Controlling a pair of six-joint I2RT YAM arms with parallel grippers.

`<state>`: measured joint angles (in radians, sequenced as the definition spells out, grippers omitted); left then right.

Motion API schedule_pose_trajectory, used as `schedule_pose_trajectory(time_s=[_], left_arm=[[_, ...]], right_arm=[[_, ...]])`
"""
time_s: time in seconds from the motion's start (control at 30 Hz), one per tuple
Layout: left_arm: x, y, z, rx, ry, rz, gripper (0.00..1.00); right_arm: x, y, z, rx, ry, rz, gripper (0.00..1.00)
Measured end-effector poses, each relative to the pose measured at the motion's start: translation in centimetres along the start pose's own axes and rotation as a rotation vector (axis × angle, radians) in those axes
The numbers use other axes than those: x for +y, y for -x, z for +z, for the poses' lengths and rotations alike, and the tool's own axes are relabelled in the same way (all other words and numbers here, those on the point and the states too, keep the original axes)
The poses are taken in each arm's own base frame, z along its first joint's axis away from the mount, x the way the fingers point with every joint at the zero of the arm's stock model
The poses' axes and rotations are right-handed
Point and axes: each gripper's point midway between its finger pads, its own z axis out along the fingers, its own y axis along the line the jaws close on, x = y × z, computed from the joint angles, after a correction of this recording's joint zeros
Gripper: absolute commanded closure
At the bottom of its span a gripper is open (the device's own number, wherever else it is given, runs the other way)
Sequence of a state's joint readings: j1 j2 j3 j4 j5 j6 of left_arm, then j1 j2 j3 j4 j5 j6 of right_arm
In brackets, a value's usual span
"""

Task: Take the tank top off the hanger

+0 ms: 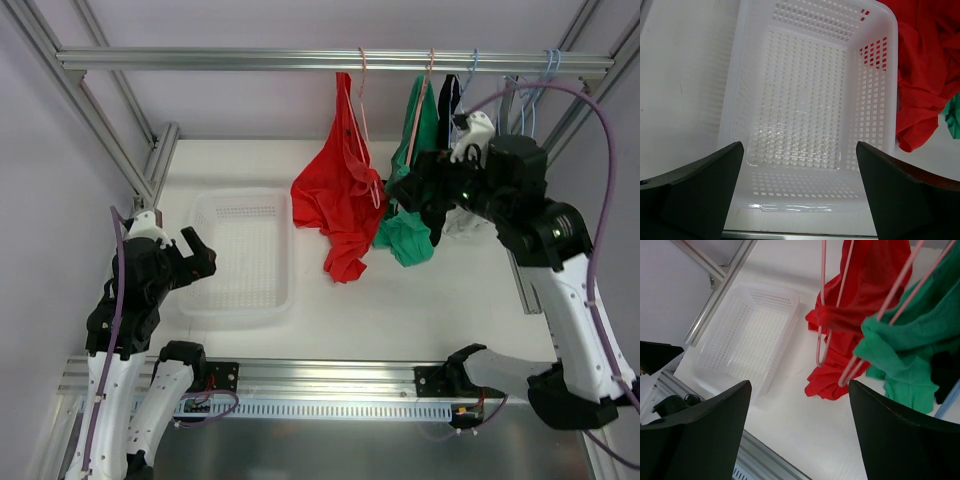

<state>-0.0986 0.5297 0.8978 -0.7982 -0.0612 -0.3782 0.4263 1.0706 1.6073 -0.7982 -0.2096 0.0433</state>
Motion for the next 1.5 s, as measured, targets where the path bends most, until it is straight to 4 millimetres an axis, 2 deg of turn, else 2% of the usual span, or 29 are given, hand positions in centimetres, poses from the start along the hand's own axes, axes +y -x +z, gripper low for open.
schedule_pose_trajectory(time_s=[0.1, 0.17, 0.3, 0.4, 0.5, 0.57, 0.6, 0.63, 0.8, 0.97, 1.03, 1.23, 1.37, 1.5], left_arm=[[-0.2, 0.4, 0.2, -0.018, -0.011, -0.001, 0.01], [-0.5, 0.5, 0.2, -0.024, -0.024, -0.001, 0.01], [-0.9, 0.3, 0.2, -0.022, -0.052, -0.001, 0.01], [-1.3, 0.3, 0.2, -0.023, -0.074, 0.0, 0.01], [-1.4, 0.2, 0.3, -0.019, -0.08, 0.0, 0.01], [-1.5, 0.1, 0.4, -0.011, -0.087, 0.001, 0.01], [-1.6, 0.1, 0.4, -0.006, -0.09, 0.002, 0.01], [-1.6, 0.0, 0.5, -0.001, -0.09, 0.002, 0.01], [-1.7, -0.3, 0.9, 0.022, -0.089, 0.004, 0.01], [-2.0, -0.3, 0.9, 0.024, -0.106, 0.004, 0.01], [-2.0, -0.3, 0.9, 0.026, -0.108, 0.004, 0.01], [-2.1, -0.4, 1.0, 0.031, -0.11, 0.005, 0.01], [-2.1, -0.3, 1.0, 0.028, -0.113, 0.005, 0.01], [-2.3, -0.2, 1.0, 0.024, -0.12, 0.006, 0.01]], right_arm=[[1.0, 2.7, 3.0, 0.008, -0.03, -0.089, 0.29], [1.5, 3.8, 4.7, 0.013, -0.052, -0.135, 0.33], [0.5, 5.9, 8.8, 0.015, -0.141, -0.205, 0.43], [-1.1, 5.8, 12.2, 0.053, -0.208, -0.242, 0.45], [-2.4, 4.4, 15.7, 0.126, -0.246, -0.274, 0.5], [-3.1, 3.4, 17.7, 0.166, -0.255, -0.289, 0.59], [-3.4, 3.0, 18.3, 0.182, -0.262, -0.295, 0.69], [-3.7, 2.6, 18.8, 0.198, -0.27, -0.307, 0.72], [-3.9, 2.2, 19.0, 0.208, -0.29, -0.309, 0.87], [-4.0, 2.4, 19.0, 0.2, -0.298, -0.298, 0.89], [-3.9, 2.5, 18.9, 0.193, -0.297, -0.29, 1.0], [-3.6, 3.0, 18.8, 0.155, -0.294, -0.248, 1.0], [-3.4, 3.0, 17.9, 0.129, -0.29, -0.224, 1.0], [-2.7, 4.4, 16.8, 0.075, -0.271, -0.211, 1.0]])
